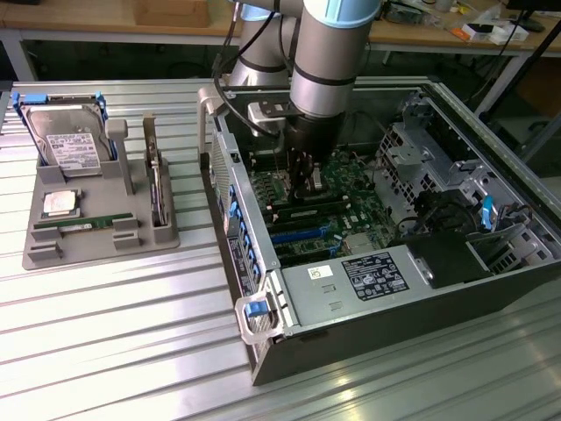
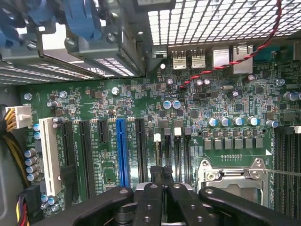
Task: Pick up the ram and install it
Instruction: 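Press down the ram until it locks into place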
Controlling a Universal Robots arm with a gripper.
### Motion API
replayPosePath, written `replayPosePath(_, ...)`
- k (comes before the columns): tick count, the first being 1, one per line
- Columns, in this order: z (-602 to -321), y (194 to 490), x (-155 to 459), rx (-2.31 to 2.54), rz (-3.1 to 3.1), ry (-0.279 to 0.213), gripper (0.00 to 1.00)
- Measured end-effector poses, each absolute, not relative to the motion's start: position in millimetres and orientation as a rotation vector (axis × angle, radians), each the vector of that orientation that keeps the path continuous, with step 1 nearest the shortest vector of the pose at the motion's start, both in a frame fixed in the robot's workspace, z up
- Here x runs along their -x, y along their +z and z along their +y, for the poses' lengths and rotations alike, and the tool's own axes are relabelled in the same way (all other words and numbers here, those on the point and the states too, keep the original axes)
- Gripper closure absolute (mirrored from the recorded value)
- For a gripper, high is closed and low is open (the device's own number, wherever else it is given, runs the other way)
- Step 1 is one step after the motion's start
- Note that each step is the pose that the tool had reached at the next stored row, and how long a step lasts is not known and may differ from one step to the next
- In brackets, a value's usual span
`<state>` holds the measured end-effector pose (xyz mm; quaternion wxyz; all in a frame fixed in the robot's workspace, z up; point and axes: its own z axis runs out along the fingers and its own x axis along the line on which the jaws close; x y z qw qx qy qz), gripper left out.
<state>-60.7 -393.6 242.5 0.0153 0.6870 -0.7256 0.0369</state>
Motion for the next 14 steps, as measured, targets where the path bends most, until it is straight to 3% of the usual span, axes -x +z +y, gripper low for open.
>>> replayPosePath(11, -393.6, 257.8, 60.8, -2.137, -2.258, 0.115, 0.89)
replayPosePath(14, -393.5, 281.5, 60.8, -2.137, -2.257, 0.115, 0.89)
